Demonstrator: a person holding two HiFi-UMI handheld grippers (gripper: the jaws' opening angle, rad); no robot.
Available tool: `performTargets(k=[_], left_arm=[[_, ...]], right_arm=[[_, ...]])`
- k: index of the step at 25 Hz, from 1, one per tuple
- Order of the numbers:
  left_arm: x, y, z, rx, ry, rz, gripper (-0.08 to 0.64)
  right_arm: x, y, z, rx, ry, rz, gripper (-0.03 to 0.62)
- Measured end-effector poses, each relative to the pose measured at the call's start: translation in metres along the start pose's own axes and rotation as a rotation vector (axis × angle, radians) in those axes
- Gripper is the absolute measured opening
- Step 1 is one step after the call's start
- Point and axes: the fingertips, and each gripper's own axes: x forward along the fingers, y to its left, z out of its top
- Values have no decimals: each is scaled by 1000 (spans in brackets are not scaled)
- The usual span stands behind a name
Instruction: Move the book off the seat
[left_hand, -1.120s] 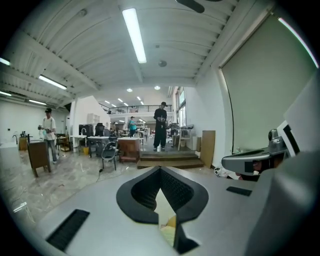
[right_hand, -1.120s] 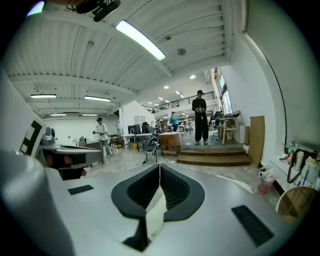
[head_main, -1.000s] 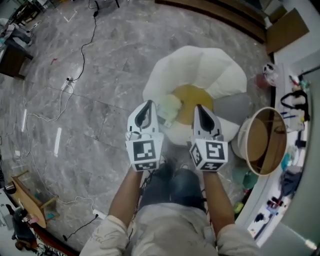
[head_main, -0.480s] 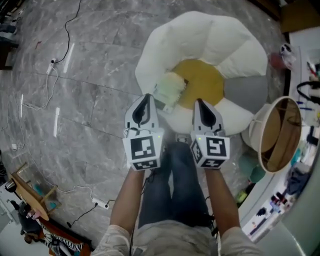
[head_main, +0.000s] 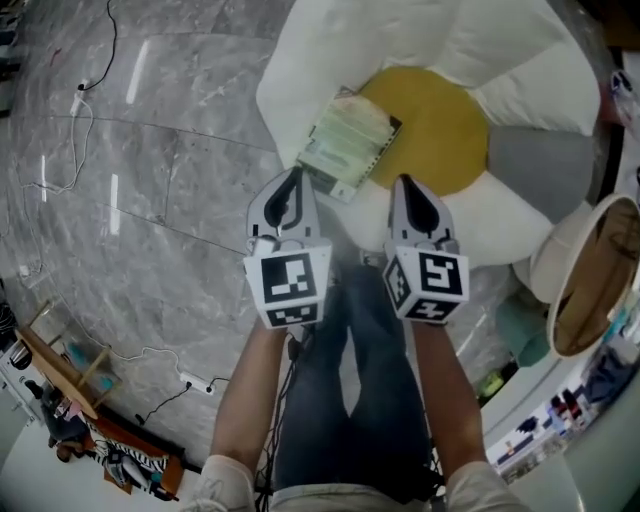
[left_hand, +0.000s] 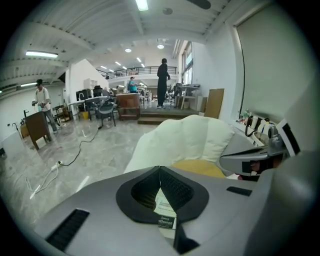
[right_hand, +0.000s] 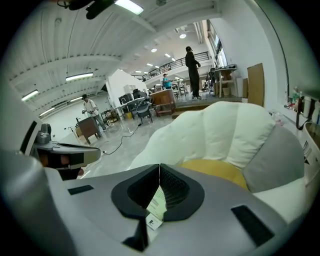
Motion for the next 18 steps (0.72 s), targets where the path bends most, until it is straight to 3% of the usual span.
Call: performTargets(k=[9,18], left_arm=[[77,-1,-89,2,109,14,23],[135,8,-136,34,192,-12,129]], right_arm=[[68,-24,-92,67,93,10,8],[119,-37,-146,167,159,51,119]])
